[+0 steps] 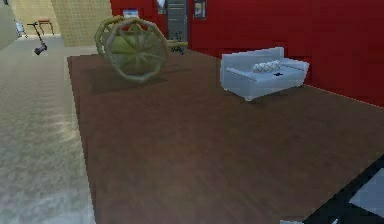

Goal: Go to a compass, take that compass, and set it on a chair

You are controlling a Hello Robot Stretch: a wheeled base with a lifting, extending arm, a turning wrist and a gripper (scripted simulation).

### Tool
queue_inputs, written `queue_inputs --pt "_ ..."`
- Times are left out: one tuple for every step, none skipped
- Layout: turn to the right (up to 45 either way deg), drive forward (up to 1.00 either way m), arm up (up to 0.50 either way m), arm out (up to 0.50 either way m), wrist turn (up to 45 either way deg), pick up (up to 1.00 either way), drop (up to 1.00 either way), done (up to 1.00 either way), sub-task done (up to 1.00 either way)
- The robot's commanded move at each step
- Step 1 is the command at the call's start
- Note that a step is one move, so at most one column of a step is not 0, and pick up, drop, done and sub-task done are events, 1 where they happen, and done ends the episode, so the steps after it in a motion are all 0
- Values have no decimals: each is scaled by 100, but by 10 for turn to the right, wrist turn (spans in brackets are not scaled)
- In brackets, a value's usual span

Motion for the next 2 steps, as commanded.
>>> queue_inputs --pt "0 40 0 0 0 0 0 0 0" --pt "180 0 0 0 0 0 0 0 0"
